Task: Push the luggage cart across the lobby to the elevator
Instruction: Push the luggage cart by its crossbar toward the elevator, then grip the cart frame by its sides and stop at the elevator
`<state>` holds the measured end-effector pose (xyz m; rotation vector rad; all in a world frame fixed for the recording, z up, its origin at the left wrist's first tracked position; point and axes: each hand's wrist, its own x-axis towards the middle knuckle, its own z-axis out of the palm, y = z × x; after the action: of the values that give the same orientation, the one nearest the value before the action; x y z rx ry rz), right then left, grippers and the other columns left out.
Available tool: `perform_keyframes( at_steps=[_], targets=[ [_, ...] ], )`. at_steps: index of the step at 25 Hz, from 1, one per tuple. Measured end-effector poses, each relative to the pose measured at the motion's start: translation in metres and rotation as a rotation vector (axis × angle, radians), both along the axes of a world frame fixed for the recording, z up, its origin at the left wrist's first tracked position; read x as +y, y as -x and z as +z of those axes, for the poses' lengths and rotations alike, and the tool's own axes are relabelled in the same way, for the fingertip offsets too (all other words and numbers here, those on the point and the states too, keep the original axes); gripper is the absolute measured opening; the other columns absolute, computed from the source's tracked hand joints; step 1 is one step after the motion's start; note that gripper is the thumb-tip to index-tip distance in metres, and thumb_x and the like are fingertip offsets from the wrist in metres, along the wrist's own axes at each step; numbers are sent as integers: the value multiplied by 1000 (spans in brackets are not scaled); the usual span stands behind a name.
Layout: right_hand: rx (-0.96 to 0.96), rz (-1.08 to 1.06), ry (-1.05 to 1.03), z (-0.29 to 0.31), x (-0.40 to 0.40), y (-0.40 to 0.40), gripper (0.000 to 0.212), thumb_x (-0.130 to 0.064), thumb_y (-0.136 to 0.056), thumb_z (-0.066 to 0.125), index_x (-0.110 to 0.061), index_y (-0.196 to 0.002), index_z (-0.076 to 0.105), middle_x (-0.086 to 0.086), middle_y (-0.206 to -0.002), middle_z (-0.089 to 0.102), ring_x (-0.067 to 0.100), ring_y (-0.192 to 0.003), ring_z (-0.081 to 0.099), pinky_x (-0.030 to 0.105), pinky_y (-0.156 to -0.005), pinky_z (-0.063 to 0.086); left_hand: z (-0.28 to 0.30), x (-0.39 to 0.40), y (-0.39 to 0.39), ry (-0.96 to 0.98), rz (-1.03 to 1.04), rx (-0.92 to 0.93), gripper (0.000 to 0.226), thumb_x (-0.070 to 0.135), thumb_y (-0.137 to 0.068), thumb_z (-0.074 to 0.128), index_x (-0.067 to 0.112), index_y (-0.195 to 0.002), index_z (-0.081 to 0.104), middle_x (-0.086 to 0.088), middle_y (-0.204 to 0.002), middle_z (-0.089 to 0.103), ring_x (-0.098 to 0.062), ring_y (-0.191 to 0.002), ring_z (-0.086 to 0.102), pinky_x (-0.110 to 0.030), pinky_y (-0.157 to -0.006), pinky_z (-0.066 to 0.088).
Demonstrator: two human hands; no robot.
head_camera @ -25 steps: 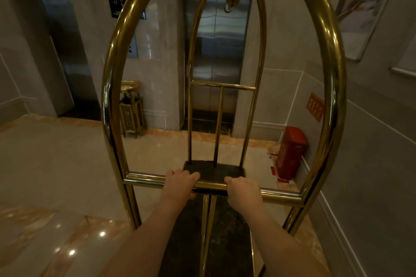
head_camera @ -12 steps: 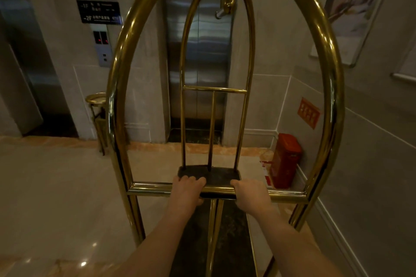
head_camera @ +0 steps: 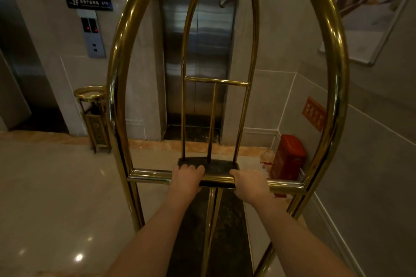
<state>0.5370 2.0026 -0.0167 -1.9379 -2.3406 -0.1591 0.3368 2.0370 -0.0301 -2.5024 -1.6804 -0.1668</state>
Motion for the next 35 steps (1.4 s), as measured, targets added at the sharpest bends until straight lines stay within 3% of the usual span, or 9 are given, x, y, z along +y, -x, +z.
perform_keyframes(
  at_steps=[6,12,18,23,29,33,35],
  targets=[
    [26,69,3,0,70,-21,19,-27,-90,63,-30,-108,59,-9,-79,58,10,-68,56,25,-63,47,-4,68,-16,-11,33,-25,39,28,-86,64,25,-120,46,1,-113,59,-21,-105,54,-38,-93,38],
    [23,95,-10,-1,126,-34,15,-30,-91,62,-29,-106,59,-7,-81,63,12,-70,61,33,-69,57,-7,121,-28,-36,63,-35,46,26,-84,66,25,-126,45,0,-116,58,-21,-108,53,-38,-96,38],
    [12,96,13,1,163,-39,18,-29,-91,62,-28,-109,59,-6,-82,64,12,-72,62,31,-69,57,-4,156,-32,-23,51,-19,47,28,-85,65,24,-127,44,-2,-118,58,-23,-110,53,-40,-96,36],
    [11,43,34,3,184,-35,22,-26,-91,63,-29,-112,58,-9,-80,54,11,-70,53,26,-66,48,0,179,-34,5,24,-3,46,31,-87,64,22,-127,43,-3,-120,57,-24,-113,51,-42,-99,34],
    [-21,-16,48,4,195,-32,25,-24,-92,63,-30,-115,56,-7,-90,57,13,-80,55,29,-69,42,4,188,-32,60,-3,-4,53,38,-85,66,21,-129,42,-5,-122,58,-26,-114,51,-47,-102,32],
    [-20,-94,47,-1,194,-27,26,-24,-90,66,-29,-114,58,-4,-103,66,17,-95,63,32,-78,49,10,189,-30,160,-18,-75,55,55,-86,59,20,-126,45,-4,-121,57,-25,-114,51,-45,-102,34],
    [-35,-133,27,-4,192,-25,27,-24,-89,67,-29,-113,58,-5,-105,66,17,-97,62,34,-79,45,14,185,-23,237,-58,-226,43,53,-89,56,24,-120,50,1,-115,58,-20,-109,53,-42,-100,38]
  ],
)
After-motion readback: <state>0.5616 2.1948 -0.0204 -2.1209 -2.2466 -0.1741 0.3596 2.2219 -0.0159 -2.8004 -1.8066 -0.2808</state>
